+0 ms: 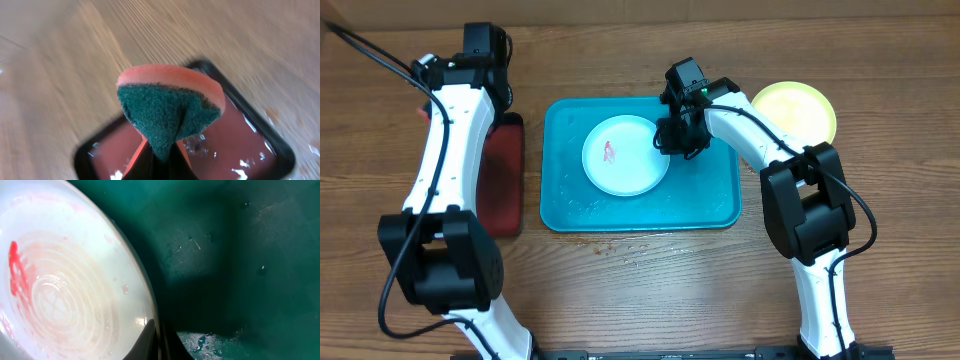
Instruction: Clean dirty plates on tray and stack at the side
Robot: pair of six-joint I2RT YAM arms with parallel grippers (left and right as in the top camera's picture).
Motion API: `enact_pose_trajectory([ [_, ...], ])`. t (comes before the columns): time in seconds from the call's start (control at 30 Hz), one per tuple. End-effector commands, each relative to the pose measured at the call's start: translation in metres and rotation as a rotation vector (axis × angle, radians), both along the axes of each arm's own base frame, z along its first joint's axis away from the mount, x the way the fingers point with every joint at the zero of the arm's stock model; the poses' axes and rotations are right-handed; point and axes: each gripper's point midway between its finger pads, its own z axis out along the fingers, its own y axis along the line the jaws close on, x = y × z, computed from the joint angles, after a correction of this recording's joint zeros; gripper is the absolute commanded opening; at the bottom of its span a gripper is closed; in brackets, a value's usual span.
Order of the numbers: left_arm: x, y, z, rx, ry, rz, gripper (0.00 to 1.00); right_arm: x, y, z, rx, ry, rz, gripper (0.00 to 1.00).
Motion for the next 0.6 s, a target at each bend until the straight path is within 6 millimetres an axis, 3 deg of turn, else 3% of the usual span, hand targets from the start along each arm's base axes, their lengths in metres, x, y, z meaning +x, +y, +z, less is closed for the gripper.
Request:
enact_pose_trajectory([
  [0.0,0.002,-0.031,-0.062,-0.226,0.149,-0.122,0.04,-0.006,0.003,-0.008,0.005,0.035,-0.023,0.04],
  [0.07,0.005,-0.044,-0.071,-0.292,0.191,-0.224,0.04,-0.009,0.008,-0.006,0.037,0.052,-0.016,0.04],
  [0.17,0.016,-0.063,-0.057,-0.367,0.171,-0.366,0.04,-0.012,0.013,-0.005,0.055,0.061,-0.006,0.04],
  [0.4,0.039,-0.136,0.017,-0.574,-0.026,-0.828,0.04,-0.022,0.032,-0.004,0.057,0.052,0.039,0.04],
  [0.47,0.037,-0.143,0.022,-0.586,-0.033,-0.848,0.04,-0.024,0.042,-0.003,0.063,0.037,0.060,0.04],
  [0.57,0.029,-0.156,0.013,-0.616,0.011,-0.851,0.04,-0.024,0.052,-0.004,0.041,-0.004,0.079,0.04],
])
